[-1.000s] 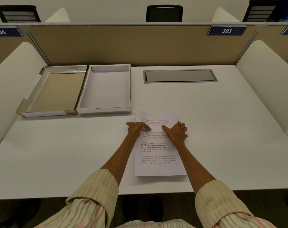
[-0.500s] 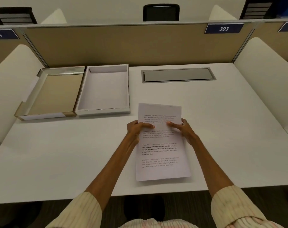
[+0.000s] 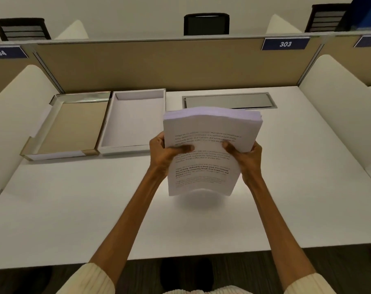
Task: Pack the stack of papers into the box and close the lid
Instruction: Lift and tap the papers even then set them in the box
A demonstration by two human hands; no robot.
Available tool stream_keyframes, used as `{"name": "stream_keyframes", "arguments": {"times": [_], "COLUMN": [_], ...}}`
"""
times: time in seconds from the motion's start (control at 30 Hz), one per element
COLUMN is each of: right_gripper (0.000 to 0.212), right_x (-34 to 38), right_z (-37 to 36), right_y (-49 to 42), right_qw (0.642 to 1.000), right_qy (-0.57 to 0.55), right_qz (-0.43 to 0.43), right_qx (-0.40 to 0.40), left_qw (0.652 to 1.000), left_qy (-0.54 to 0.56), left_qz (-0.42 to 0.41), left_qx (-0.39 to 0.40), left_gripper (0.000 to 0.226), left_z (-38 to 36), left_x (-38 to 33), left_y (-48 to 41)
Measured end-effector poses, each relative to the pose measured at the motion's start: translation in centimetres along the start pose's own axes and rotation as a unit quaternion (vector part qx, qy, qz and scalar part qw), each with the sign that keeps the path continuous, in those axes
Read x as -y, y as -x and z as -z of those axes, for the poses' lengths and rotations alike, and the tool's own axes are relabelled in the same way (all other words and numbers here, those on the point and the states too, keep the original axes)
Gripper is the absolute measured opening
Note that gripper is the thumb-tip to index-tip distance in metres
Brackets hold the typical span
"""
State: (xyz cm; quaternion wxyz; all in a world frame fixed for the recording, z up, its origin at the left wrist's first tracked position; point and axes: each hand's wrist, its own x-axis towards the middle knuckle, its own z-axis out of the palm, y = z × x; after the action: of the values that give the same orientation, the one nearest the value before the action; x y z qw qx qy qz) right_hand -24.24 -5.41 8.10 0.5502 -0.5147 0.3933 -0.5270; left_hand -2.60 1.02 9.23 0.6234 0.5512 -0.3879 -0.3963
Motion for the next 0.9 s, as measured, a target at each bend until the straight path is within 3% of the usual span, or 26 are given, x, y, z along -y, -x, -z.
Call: {"name": "stream_keyframes", "arguments": {"times": [0.17,0.3,0.37,0.43,0.53,0.6,0.7,0.83,0.9], "right_gripper": [0.031,0.040,0.041,0.029,0.023,0.028,0.038,0.061,0.053], "right_x": [-2.2,-1.1,0.1,1.2,1.9,1.9,2.0,0.7,-0.2], "right_z": [-0.5,-0.8,-1.2,-2.2,-3.4,-3.7,-3.3,-1.4,-0.8], "right_y": [2.3,2.1,1.7,1.1,0.3,0.0,0.0,0.9,1.6], "right_qw": [1.000,1.000,0.999,0.995,0.984,0.982,0.986,0.994,0.998], "right_qy": [0.017,0.020,0.003,-0.001,0.010,0.010,0.015,0.017,0.018], "right_qz": [-0.007,0.001,0.028,0.066,0.090,0.094,0.101,0.103,0.063], "right_qx": [-0.003,-0.005,-0.027,-0.069,-0.153,-0.166,-0.129,-0.027,-0.012], "left_qw": [1.000,0.996,0.996,0.992,0.980,0.978,0.979,0.986,0.992], "left_qy": [-0.008,-0.060,-0.033,0.000,-0.027,-0.035,-0.033,0.010,0.020], "left_qz": [-0.002,-0.052,-0.078,-0.099,-0.097,-0.099,-0.116,-0.126,-0.098], "left_qx": [-0.004,0.031,-0.004,-0.075,-0.171,-0.179,-0.163,-0.105,-0.074], "left_gripper": [0.047,0.052,0.047,0.042,0.024,0.023,0.035,0.089,0.103], "left_z": [1.2,1.3,0.5,-0.8,-2.5,-2.8,-2.2,-1.1,-0.6], "left_x": [2.5,0.8,-0.9,-2.2,-2.9,-2.6,-2.5,-0.1,1.7], "left_y": [1.9,1.6,1.3,0.9,0.7,0.5,0.5,1.7,2.6]}}
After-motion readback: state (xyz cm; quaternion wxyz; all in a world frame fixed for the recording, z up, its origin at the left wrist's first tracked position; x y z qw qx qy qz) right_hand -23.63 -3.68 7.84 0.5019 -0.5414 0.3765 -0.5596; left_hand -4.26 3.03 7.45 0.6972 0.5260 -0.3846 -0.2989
